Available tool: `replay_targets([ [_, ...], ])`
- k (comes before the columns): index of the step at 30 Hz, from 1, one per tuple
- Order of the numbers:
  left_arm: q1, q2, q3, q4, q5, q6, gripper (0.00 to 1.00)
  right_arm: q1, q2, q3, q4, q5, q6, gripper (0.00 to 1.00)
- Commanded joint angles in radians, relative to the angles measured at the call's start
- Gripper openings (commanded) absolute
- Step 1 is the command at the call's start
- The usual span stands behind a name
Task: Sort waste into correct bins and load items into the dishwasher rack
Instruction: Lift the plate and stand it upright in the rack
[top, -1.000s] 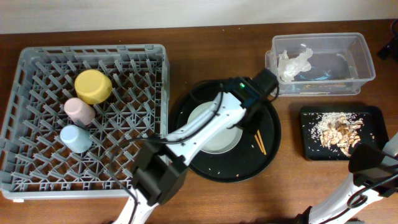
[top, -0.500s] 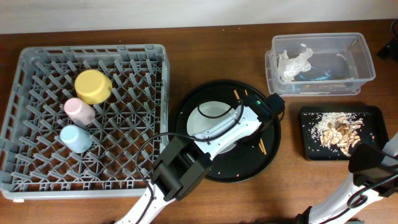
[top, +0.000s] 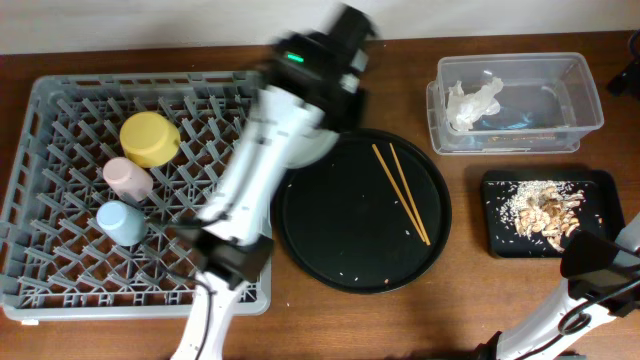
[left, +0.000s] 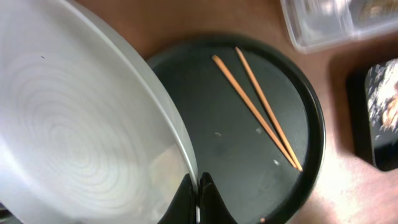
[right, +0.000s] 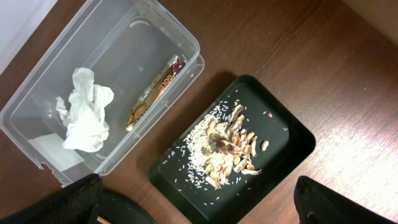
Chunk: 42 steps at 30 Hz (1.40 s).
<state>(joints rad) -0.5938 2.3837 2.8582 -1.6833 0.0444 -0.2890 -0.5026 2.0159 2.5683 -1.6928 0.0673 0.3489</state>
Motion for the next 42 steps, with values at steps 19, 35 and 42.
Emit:
replay_targets([
  [19,0.780,-0.223,-0.580,0.018,0.880,0.687,0.00,-0.002,-0.005,0.009,-0.006,0.016,-0.005,0.99],
  [35,0.965,-0.225,-0.238,-0.005,0.580,0.448,0.99,-0.002,-0.005,0.009,-0.006,0.016,-0.005,0.99],
  [42,0.568,-0.389,-0.148,-0.005,0.339,0.237,0.99,-0.002,-0.005,0.009,-0.006,0.016,-0.005,0.99],
])
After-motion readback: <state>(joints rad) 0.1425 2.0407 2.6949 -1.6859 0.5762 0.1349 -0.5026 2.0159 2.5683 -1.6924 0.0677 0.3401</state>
